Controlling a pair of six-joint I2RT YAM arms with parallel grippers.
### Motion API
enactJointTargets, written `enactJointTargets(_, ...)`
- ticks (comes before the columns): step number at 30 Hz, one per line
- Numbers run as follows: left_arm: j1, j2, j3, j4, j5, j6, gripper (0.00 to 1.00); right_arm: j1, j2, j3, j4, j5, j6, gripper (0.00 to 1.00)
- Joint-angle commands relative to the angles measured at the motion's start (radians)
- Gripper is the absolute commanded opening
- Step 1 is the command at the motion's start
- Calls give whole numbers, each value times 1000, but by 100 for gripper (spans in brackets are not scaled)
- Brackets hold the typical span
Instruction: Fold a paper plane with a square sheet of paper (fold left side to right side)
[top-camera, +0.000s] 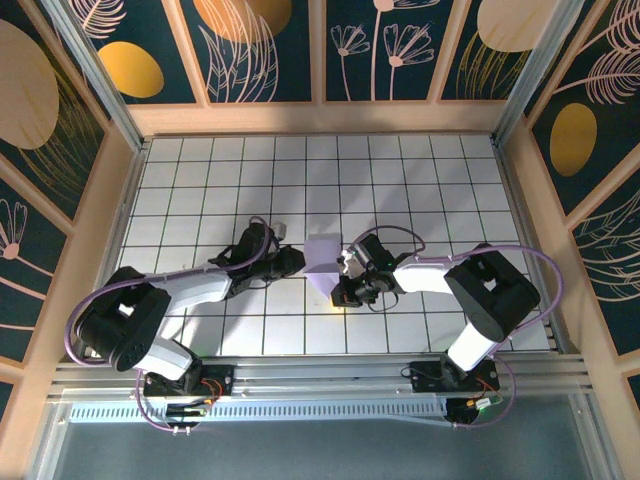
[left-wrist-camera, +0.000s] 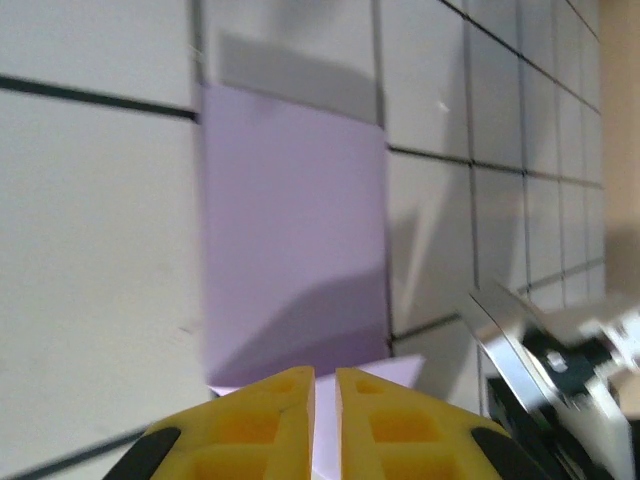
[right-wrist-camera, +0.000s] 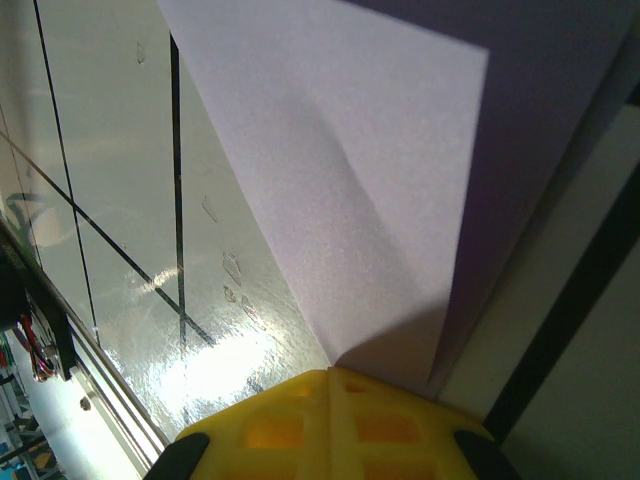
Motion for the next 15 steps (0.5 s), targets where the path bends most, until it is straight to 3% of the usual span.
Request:
enactJointTargets(1, -77, 58, 25, -7, 66, 22, 13, -4, 51, -33, -112, 107, -3, 0)
enactJointTargets(4, -112, 122, 59, -1, 56, 8, 13, -4, 51, -33, -108, 107, 0, 0)
enactJointTargets(15, -114, 261, 161, -92, -6, 11, 11, -4, 48, -27, -115, 107, -2, 0)
